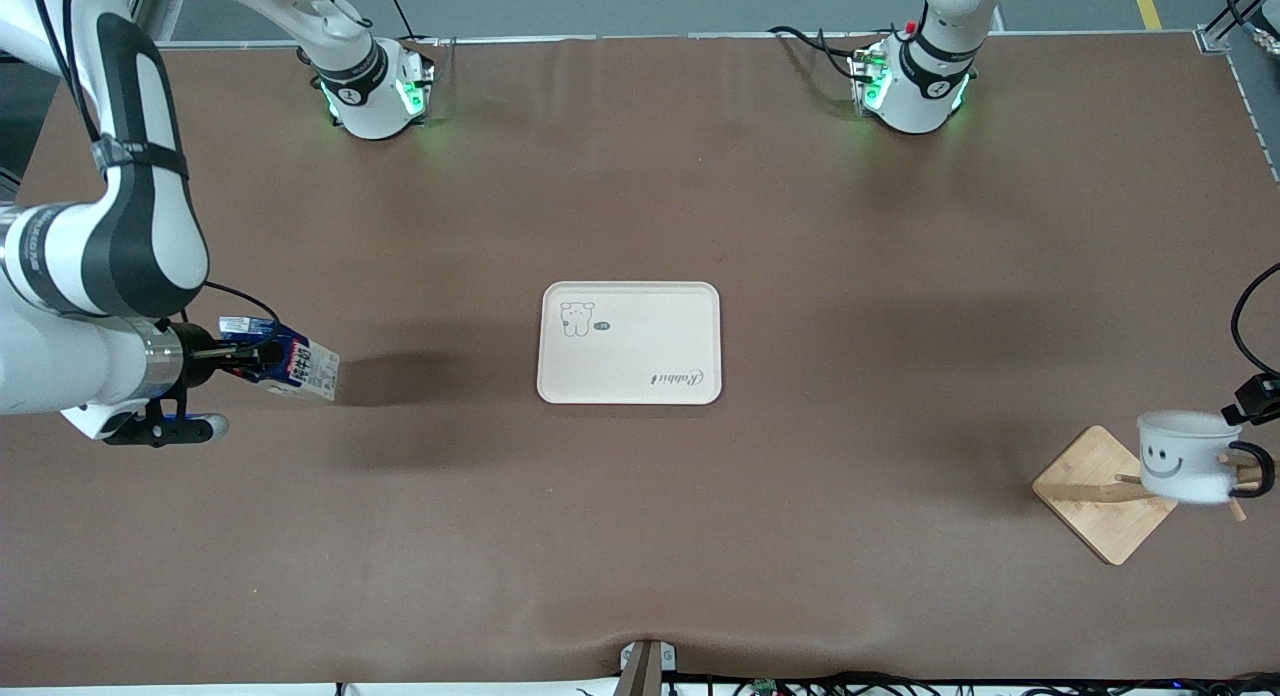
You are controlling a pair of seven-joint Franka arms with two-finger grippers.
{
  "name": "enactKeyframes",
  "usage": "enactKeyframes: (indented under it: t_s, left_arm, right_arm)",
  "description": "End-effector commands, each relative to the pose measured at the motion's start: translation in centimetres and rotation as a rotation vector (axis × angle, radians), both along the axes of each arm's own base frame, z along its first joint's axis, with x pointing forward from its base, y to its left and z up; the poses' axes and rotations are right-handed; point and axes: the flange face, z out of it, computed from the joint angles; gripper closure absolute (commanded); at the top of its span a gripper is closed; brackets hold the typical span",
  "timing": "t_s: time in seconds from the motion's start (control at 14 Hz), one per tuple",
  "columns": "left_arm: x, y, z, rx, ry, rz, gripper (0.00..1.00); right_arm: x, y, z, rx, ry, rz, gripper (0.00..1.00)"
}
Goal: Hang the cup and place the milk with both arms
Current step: 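Hang the mug handle on the stand peg with the left gripper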
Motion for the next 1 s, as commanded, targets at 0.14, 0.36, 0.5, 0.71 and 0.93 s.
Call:
enactKeyframes:
  t_s: [0.14, 0.36, 0.5, 0.71, 0.93]
  left_arm:
    - [0.3, -1.3, 2.7, -0.009, -0.043, -0.013, 0.00]
    - [-0.1, -3.9, 5.6, 0.023, -0.070, -0.025, 0.00]
    - [-0.7, -4.8, 6.3, 0.026, -0.034, -0.002, 0.00]
    - [-2.2, -6.1, 8.5, 0.044, -0.003, 0.036, 0.00]
    - [-3.5, -7.4, 10.5, 0.058, 0.023, 0.049, 0.00]
  right_arm:
    - [-2.3, -5.5, -3.6, 0.010, 0.078, -0.033, 0.82]
    - [-3.3, -7.5, -5.4, 0.028, 0.087, -0.033, 0.82]
    - [-3.7, -8.2, -6.6, 0.054, 0.077, 0.015, 0.82]
    - [-4.0, -8.5, -7.2, 0.057, 0.078, 0.010, 0.80]
    - [-4.2, -9.3, -7.6, 0.059, 0.085, -0.004, 0.38]
